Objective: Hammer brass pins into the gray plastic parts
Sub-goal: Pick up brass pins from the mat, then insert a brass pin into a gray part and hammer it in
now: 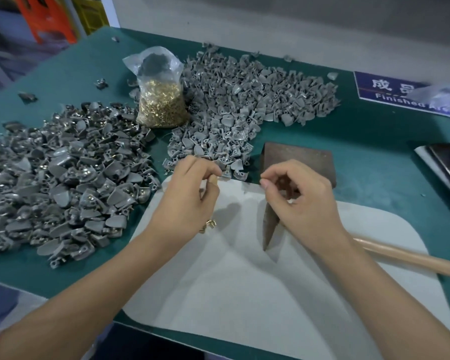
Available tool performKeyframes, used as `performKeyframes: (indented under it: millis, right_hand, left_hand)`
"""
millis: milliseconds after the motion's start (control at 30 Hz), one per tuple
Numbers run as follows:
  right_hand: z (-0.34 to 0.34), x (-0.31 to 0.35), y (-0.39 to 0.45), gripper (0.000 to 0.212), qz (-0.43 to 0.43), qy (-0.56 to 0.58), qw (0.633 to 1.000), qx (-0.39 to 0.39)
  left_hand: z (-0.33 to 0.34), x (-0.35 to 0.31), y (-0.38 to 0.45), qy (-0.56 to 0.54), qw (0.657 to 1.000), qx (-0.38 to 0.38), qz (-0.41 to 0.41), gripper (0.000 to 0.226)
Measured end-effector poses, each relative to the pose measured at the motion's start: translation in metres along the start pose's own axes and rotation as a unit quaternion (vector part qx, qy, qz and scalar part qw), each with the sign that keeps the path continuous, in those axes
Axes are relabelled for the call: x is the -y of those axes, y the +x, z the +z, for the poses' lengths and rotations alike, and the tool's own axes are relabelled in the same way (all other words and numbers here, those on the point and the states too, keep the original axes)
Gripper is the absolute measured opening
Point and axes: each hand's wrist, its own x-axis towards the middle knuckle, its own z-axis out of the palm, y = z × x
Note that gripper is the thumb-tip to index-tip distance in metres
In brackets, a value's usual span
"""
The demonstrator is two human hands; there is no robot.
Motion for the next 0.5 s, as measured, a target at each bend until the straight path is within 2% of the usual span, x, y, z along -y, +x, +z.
performKeyframes:
  millis: [167, 500]
  right_hand:
    - [-0.009, -0.004, -0.002, 0.010, 0.004, -0.026, 0.999, -0.045]
    - [-0.005, 0.010, -0.008, 0.015, 0.019, -0.036, 0.999, -0.019]
  left_hand:
    - [-0.004, -0.002, -0.009, -0.019, 0.999, -0.008, -0.044, 0.021]
    - [-0.004, -0.004, -0.011, 0.044, 0.999, 0.010, -0.028, 0.015]
